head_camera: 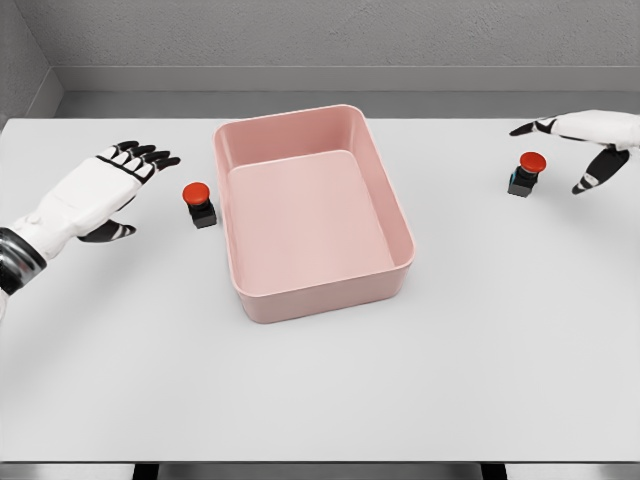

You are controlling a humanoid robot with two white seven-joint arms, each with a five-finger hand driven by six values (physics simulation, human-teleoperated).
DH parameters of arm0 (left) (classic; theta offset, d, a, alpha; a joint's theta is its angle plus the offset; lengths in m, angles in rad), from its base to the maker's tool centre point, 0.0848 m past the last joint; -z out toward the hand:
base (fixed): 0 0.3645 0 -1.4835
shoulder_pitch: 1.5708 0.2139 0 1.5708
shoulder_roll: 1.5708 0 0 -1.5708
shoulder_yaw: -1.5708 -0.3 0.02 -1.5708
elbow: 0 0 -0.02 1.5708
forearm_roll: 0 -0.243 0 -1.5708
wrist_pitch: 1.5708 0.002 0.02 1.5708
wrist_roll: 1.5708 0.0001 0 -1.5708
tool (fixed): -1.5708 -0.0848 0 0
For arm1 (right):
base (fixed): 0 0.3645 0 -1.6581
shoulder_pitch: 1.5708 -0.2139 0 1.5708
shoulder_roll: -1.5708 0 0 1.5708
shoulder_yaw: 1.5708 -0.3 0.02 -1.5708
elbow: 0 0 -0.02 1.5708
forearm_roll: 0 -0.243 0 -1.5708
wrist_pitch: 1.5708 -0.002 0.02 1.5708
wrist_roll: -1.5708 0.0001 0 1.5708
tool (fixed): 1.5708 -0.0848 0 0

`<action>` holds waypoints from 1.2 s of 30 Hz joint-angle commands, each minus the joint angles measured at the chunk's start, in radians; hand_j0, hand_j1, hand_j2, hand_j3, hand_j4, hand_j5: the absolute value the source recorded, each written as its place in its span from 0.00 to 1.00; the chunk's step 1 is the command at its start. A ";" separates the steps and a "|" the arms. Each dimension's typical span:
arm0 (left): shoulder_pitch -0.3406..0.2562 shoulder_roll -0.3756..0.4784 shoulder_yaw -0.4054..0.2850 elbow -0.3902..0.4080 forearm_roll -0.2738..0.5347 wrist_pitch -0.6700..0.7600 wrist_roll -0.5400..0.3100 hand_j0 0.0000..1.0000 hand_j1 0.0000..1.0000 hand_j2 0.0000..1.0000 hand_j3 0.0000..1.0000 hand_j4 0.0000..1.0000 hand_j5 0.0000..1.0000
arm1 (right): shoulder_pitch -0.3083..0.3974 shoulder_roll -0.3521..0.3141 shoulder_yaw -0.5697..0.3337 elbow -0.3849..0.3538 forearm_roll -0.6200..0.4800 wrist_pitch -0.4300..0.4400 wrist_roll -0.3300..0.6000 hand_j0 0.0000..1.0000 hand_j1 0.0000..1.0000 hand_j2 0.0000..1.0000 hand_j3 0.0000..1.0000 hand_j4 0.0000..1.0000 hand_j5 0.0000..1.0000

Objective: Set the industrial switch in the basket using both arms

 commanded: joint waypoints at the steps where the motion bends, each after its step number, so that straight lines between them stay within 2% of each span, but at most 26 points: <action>1: 0.000 -0.022 -0.003 0.004 -0.007 0.049 -0.002 1.00 1.00 1.00 1.00 1.00 1.00 | 0.002 0.031 0.001 0.006 -0.003 0.063 0.000 1.00 1.00 1.00 1.00 1.00 1.00; 3: -0.002 -0.042 -0.003 0.010 -0.066 0.067 -0.004 1.00 1.00 1.00 1.00 1.00 1.00 | 0.000 0.045 0.001 0.006 0.003 0.080 0.000 1.00 1.00 1.00 1.00 1.00 1.00; 6: -0.003 -0.057 -0.005 0.012 -0.108 0.067 -0.002 1.00 1.00 1.00 1.00 1.00 1.00 | 0.000 0.054 0.001 0.009 0.003 0.097 0.000 1.00 1.00 1.00 1.00 1.00 1.00; 8: -0.002 -0.080 -0.005 0.012 -0.134 0.066 -0.002 1.00 1.00 1.00 1.00 1.00 1.00 | 0.002 0.086 0.000 0.055 0.003 0.097 0.002 1.00 1.00 1.00 1.00 1.00 1.00; 12: -0.011 -0.109 -0.006 0.021 -0.134 0.067 -0.002 1.00 1.00 1.00 1.00 1.00 1.00 | 0.002 0.115 -0.003 0.096 0.005 0.097 0.002 1.00 1.00 1.00 1.00 1.00 1.00; 14: -0.012 -0.132 -0.006 0.061 -0.134 0.067 -0.005 1.00 1.00 1.00 1.00 1.00 1.00 | 0.002 0.123 -0.003 0.108 0.006 0.099 0.002 1.00 1.00 1.00 1.00 1.00 1.00; 16: -0.014 -0.140 -0.006 0.064 -0.134 0.067 -0.008 1.00 1.00 1.00 1.00 1.00 1.00 | 0.002 0.130 0.001 0.107 0.017 0.168 0.002 1.00 1.00 1.00 1.00 1.00 1.00; 17: -0.014 -0.152 -0.008 0.069 -0.134 0.066 -0.011 1.00 1.00 1.00 1.00 1.00 1.00 | 0.002 0.138 0.000 0.107 0.034 0.175 0.002 1.00 1.00 1.00 1.00 1.00 1.00; 20: -0.040 -0.165 -0.043 0.076 -0.134 0.066 -0.011 1.00 1.00 1.00 1.00 1.00 1.00 | 0.002 0.143 0.000 0.107 0.035 0.185 0.002 1.00 1.00 1.00 1.00 1.00 1.00; 28: -0.043 -0.186 -0.048 0.107 -0.129 0.066 -0.010 1.00 1.00 1.00 1.00 1.00 1.00 | 0.006 0.161 0.001 0.108 0.037 0.200 0.002 1.00 1.00 1.00 1.00 1.00 1.00; 33: -0.043 -0.183 -0.040 0.118 -0.119 0.066 -0.010 0.93 0.93 0.93 0.93 0.93 0.93 | 0.008 0.163 0.005 0.116 0.038 0.204 0.002 1.00 1.00 1.00 1.00 1.00 1.00; 36: -0.063 -0.200 -0.040 0.158 -0.119 0.066 -0.021 0.92 0.92 0.92 0.92 0.92 0.92 | 0.009 0.163 0.015 0.121 0.038 0.204 0.002 1.00 1.00 1.00 1.00 1.00 1.00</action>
